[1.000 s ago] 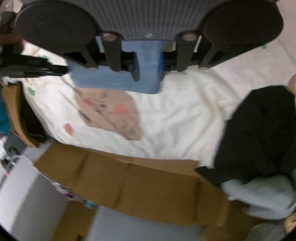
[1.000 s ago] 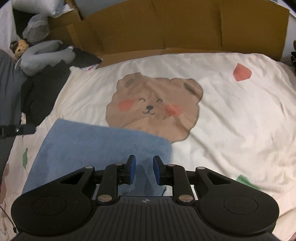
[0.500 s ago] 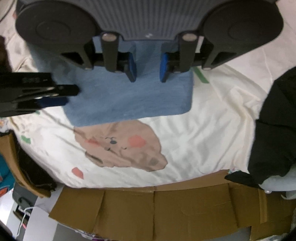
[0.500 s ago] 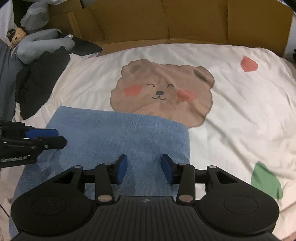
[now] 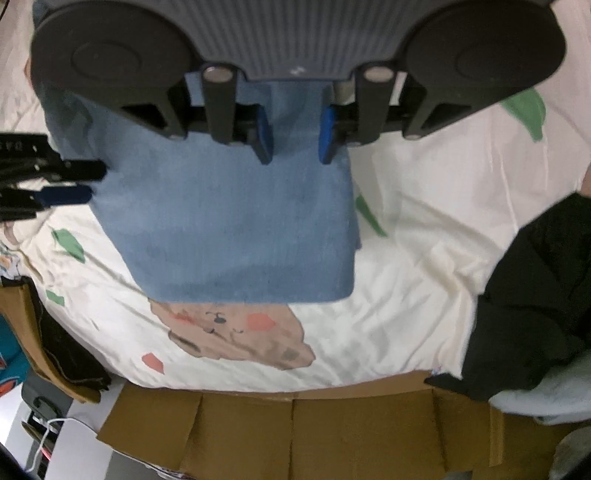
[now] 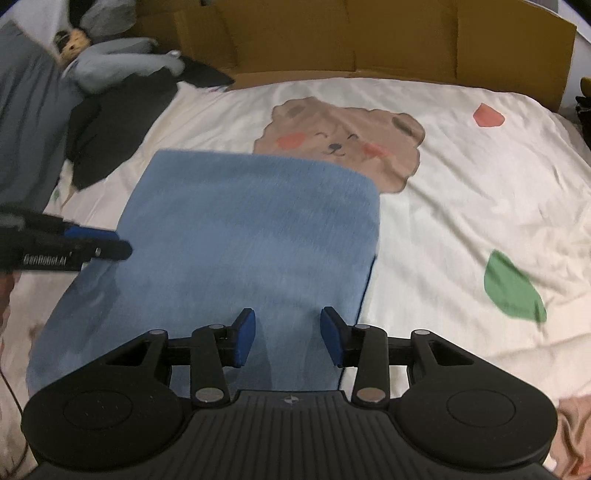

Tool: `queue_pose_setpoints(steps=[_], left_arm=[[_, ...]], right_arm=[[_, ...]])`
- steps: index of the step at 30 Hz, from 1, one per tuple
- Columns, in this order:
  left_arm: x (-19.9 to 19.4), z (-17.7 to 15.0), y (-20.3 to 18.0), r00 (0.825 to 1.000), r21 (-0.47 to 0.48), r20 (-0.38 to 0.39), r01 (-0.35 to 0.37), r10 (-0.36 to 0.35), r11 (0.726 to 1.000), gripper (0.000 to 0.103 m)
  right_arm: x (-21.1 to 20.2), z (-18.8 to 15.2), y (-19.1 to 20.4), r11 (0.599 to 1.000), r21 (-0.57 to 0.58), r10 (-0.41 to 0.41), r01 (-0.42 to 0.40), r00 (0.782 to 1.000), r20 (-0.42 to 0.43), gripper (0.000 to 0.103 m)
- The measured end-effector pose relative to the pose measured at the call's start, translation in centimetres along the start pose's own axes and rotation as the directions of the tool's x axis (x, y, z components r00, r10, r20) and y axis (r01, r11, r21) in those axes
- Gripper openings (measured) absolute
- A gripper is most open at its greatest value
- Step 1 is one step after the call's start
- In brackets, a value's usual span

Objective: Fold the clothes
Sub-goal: 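Move both open tools to the edge of the stacked cloth and jeans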

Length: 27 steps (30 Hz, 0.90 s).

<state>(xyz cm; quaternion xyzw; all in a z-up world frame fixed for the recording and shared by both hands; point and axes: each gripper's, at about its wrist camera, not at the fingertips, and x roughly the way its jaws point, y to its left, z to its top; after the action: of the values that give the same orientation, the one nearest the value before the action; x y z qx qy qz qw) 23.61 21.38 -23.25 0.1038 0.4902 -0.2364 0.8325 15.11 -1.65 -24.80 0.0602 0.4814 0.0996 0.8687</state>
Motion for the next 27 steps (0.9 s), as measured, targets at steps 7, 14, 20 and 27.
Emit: queue_pose_setpoints(steps=[7, 14, 20, 27], left_arm=[[-1.3, -2.1, 1.0, 1.0, -0.046, -0.021, 0.002, -0.003, 0.999, 0.029], [-2.7, -4.3, 2.2, 0.998, -0.102, -0.025, 0.061, -0.064, 0.993, 0.032], [-4.1, -6.0, 2.2, 0.992, -0.117, -0.055, 0.106, -0.113, 0.987, 0.032], [-4.0, -8.1, 1.7, 0.979, -0.121, -0.12, 0.148, -0.162, 0.982, 0.032]], right_arm=[[-1.8, -2.7, -0.6, 1.0, 0.021, -0.013, 0.014, 0.998, -0.058, 0.047], [-2.9, -4.8, -0.3, 0.999, 0.053, 0.014, -0.008, 0.994, -0.105, 0.045], [-3.3, -5.5, 0.0, 0.998, 0.057, 0.029, -0.021, 0.99, -0.138, 0.046], [-3.3, -6.5, 0.6, 0.999, 0.052, 0.023, -0.014, 0.986, -0.166, 0.044]])
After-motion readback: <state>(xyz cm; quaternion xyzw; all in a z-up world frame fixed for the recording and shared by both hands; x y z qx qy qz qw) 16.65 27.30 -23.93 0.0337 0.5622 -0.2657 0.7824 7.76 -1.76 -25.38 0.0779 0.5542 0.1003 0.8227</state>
